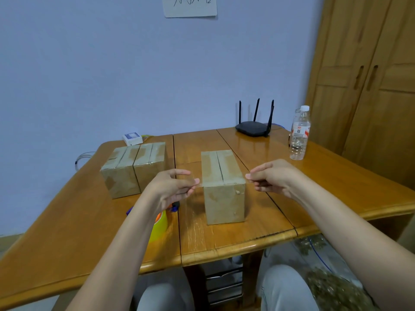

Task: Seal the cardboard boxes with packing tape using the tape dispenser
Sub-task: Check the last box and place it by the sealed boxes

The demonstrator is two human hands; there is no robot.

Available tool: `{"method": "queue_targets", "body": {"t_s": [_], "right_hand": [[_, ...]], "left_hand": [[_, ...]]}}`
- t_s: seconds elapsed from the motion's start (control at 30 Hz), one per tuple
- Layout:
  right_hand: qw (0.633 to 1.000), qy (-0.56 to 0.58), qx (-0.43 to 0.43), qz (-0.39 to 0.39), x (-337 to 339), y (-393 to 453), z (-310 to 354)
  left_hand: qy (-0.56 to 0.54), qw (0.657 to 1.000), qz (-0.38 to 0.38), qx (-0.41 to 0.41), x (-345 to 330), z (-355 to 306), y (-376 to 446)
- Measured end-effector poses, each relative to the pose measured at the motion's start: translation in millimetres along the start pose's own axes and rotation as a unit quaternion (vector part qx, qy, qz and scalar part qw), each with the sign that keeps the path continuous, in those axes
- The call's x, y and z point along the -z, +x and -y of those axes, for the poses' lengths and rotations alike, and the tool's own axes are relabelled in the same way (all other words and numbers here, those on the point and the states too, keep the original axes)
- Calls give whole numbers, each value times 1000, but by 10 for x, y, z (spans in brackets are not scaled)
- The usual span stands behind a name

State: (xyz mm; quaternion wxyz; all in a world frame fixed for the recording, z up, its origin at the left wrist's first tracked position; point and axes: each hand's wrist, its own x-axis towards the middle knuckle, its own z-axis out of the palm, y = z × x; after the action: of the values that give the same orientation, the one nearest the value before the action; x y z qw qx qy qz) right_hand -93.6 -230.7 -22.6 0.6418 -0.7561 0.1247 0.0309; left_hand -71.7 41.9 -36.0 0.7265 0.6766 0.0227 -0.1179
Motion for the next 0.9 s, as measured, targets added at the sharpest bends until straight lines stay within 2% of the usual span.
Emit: {"method": "queue_targets", "body": {"t_s": [0.43,0.6,0.73,0.83,0.87,0.9], "right_hand": [[998,57,-19,8,-56,81,-245],[993,110,-41,21,-108,67,-318],[991,115,-72,12,-177,0,-458],[996,29,-32,-76,-155,6,-470],[991,-18,16,-132,-142,8,-441],[975,-73,92,-186,-128,12,-396]], "left_hand": [[2,1000,-20,-21,14,226,57],[-49,999,-9,-9,-53,365,68],[-131,989,29,54,-103,459,47],[-140,987,11,80,-74,539,67],[-102,993,-32,48,-59,556,76],[-18,994,-101,-22,-41,546,85]]}}
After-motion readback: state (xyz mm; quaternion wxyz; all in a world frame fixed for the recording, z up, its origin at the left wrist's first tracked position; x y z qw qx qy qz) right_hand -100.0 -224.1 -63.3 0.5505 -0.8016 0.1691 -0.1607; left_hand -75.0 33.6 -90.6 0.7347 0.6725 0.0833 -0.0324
